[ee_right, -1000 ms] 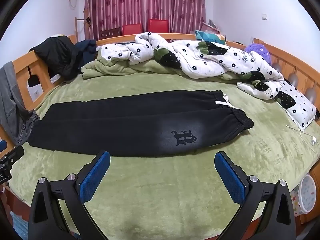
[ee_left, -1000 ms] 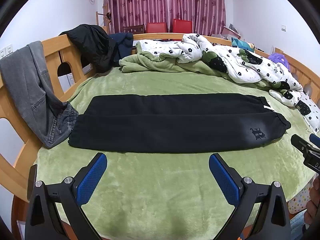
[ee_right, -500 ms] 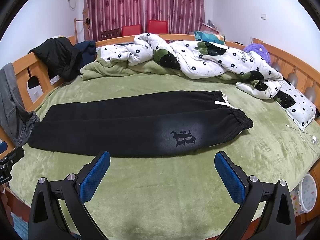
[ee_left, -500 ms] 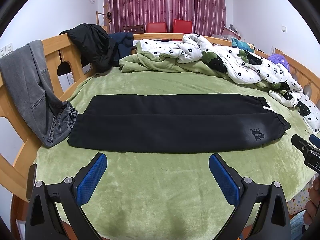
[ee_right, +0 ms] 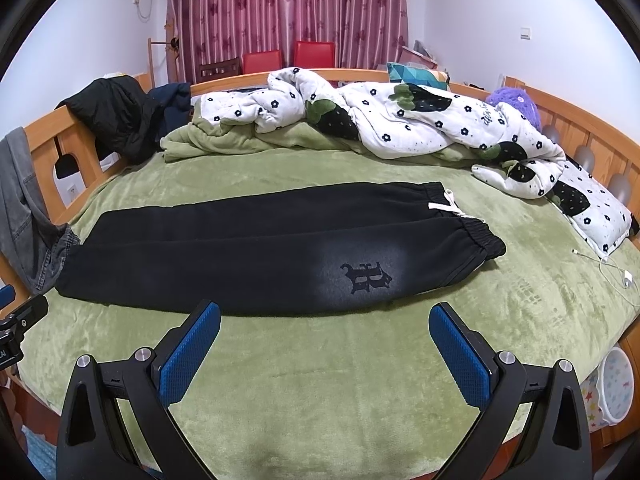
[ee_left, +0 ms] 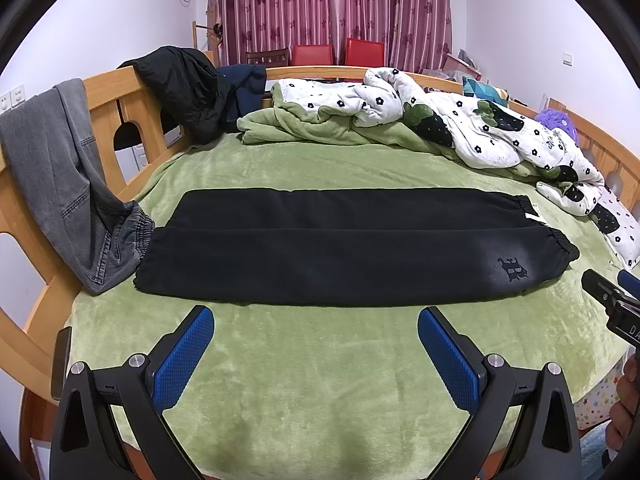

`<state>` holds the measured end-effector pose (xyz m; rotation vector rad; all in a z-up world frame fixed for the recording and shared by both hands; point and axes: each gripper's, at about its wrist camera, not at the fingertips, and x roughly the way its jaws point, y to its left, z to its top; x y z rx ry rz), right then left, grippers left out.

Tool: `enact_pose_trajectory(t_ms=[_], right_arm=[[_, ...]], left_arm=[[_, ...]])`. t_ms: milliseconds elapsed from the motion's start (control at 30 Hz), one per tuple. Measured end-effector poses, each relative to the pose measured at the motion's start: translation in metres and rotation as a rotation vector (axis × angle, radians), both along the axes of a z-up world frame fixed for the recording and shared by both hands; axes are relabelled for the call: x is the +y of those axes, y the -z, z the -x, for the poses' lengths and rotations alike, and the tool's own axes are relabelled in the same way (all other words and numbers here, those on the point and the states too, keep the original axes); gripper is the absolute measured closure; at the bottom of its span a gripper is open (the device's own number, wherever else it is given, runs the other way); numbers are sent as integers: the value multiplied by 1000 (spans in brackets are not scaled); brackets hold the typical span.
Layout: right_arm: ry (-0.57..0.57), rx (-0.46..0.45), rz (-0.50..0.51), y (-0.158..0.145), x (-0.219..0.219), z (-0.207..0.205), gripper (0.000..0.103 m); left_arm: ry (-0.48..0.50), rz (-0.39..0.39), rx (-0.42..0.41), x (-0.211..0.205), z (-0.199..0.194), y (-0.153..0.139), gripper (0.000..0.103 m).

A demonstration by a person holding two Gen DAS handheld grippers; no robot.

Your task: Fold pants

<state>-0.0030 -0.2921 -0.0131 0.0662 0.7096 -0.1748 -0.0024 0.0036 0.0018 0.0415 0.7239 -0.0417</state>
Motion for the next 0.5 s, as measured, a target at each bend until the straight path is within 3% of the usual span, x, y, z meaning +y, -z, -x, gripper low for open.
enact_pose_trajectory(t_ms=[500], right_arm=[[2,-3,0,-1,-2,1,0]], left_arm=[[1,5,3,-2,0,1,0]])
